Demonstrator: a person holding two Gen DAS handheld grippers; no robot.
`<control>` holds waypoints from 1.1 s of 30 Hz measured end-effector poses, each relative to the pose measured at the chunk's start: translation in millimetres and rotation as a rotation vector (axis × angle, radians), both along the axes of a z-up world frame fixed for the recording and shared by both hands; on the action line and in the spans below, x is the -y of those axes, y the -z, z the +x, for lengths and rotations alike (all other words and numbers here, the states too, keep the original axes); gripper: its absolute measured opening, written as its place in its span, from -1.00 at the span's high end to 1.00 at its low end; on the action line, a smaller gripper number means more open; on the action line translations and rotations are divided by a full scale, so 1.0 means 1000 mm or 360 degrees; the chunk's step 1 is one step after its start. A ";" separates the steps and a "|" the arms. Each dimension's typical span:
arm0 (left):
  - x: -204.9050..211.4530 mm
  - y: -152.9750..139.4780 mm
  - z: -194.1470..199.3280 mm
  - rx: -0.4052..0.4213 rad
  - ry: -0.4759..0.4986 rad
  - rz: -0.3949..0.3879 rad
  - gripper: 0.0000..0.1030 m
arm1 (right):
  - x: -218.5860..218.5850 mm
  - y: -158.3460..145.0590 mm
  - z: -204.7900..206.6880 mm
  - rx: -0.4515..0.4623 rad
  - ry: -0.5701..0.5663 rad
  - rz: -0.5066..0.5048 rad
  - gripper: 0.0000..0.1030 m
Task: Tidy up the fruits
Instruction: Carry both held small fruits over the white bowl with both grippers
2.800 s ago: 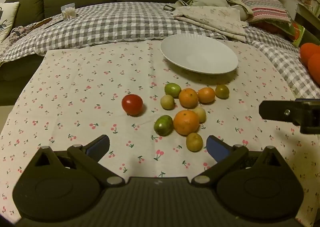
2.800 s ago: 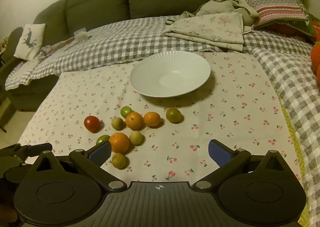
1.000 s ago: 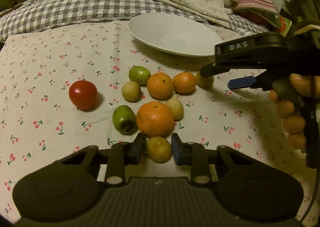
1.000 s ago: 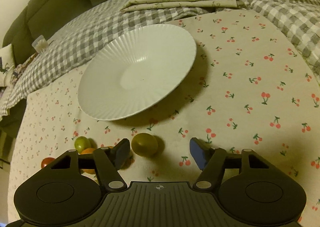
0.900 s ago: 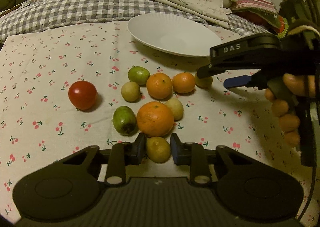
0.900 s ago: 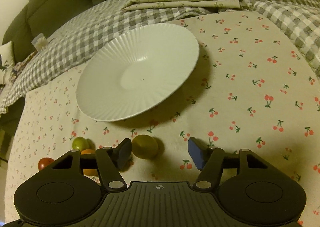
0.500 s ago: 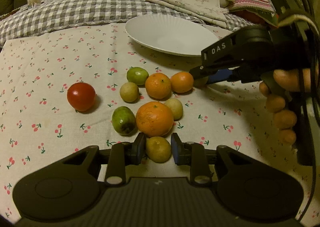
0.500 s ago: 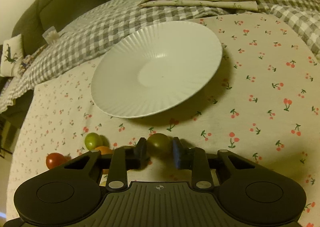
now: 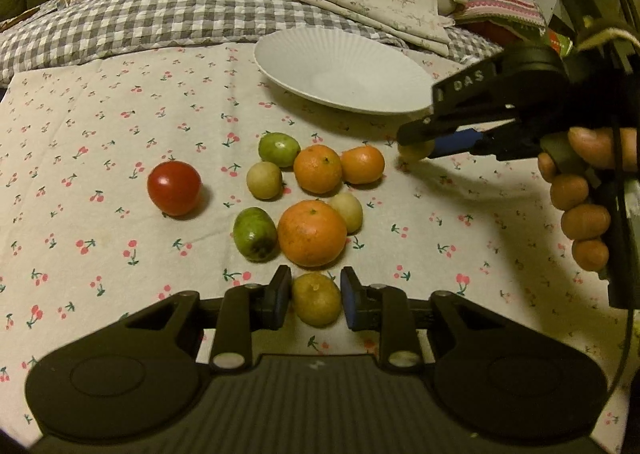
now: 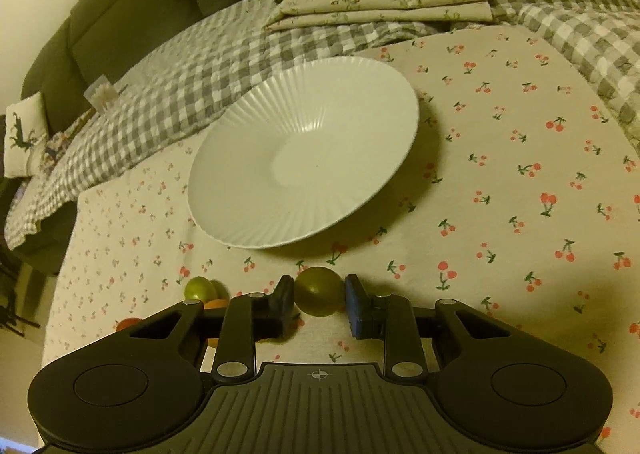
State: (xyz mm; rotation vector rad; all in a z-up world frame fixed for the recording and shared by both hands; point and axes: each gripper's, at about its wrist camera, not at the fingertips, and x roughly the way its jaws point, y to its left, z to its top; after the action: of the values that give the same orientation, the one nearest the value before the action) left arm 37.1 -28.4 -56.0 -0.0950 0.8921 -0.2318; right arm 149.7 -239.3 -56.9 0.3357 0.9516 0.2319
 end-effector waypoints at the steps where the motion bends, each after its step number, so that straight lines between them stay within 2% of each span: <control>1: -0.002 -0.003 0.000 0.0007 -0.0002 -0.0010 0.52 | 0.002 -0.002 -0.001 0.0001 0.0006 0.0010 0.50; 7: -0.009 -0.026 0.012 0.0117 -0.0027 -0.0021 0.52 | 0.012 -0.021 -0.005 0.0084 0.0023 0.0016 0.50; 16: -0.004 -0.051 0.069 0.0258 -0.0020 -0.0020 0.52 | 0.021 -0.029 0.017 0.0164 0.0058 -0.0005 0.50; 24: 0.022 -0.036 0.133 0.0297 0.0036 0.0016 0.52 | 0.026 -0.022 0.043 0.0223 0.0053 -0.0009 0.50; 28: 0.029 -0.028 0.155 0.0334 0.0065 0.0061 0.52 | 0.018 -0.018 0.054 0.0248 0.0006 -0.0032 0.50; 33: 0.032 -0.015 0.175 0.0317 0.0093 0.0076 0.52 | 0.012 -0.013 0.063 0.0256 -0.0019 -0.0062 0.50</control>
State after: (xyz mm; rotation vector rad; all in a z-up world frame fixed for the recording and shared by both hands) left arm 211.7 -60.7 -40.6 -0.0014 0.7019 -0.2694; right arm 212.3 -251.6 -44.2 0.2715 0.7987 0.2476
